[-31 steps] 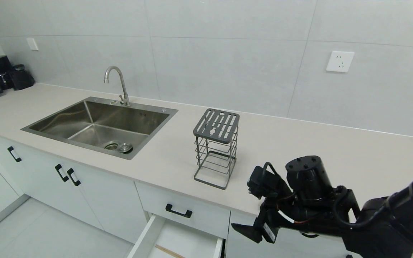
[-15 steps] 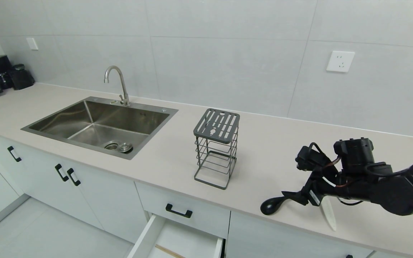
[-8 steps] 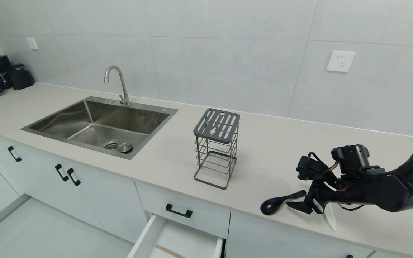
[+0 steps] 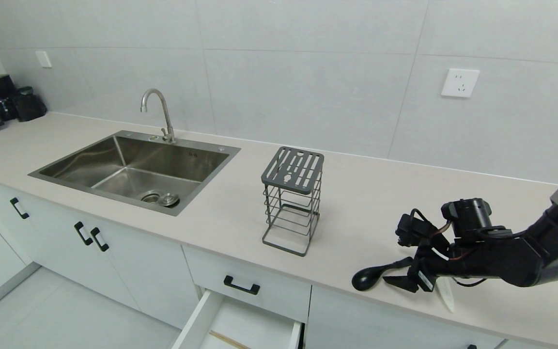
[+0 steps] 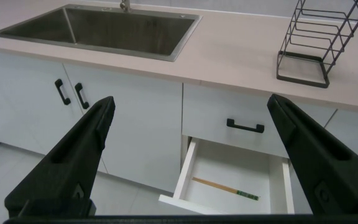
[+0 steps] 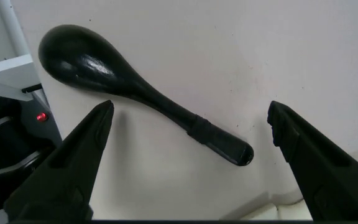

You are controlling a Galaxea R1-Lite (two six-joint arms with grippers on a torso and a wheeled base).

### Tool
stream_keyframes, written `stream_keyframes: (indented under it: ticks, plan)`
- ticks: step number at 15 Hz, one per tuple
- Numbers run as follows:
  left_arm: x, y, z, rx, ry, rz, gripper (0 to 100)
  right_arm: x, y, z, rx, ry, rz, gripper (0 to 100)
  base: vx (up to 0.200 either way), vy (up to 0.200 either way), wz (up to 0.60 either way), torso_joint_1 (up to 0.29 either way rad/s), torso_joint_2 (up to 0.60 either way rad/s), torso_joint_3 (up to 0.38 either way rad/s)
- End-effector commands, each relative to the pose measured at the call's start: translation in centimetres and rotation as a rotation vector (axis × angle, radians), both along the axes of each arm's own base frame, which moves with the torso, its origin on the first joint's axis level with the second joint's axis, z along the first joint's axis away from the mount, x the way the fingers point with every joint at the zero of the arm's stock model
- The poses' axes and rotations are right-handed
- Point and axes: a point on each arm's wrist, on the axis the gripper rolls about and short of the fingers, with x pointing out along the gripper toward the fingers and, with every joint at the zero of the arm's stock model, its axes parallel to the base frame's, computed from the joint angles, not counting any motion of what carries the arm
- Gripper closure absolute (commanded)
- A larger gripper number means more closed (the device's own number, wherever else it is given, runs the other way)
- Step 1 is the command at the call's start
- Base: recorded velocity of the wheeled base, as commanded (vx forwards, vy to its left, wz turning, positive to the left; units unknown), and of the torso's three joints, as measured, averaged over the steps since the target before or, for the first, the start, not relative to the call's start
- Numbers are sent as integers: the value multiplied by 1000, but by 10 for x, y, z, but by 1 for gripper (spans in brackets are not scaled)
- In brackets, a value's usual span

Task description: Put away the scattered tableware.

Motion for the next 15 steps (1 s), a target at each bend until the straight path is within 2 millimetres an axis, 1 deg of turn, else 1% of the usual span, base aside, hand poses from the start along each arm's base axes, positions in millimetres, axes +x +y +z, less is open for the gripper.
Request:
stream_keyframes:
  ticks: [1, 5, 10, 15]
  plan:
    - [0, 0, 0, 0, 1, 0, 0, 2, 5, -9, 1, 22, 18, 0, 0, 0, 0, 0, 0, 0]
    - [0, 0, 0, 0, 1, 0, 0, 13, 19, -16, 5, 17, 49, 0, 0, 0, 0, 0, 0, 0]
    - [0, 0, 0, 0, 1, 0, 0, 16, 22, -21, 22, 36, 24, 0, 0, 0, 0, 0, 0, 0]
    - [0, 0, 0, 0, 1, 0, 0, 21, 23, -31, 42, 71, -1, 0, 0, 0, 0, 0, 0, 0]
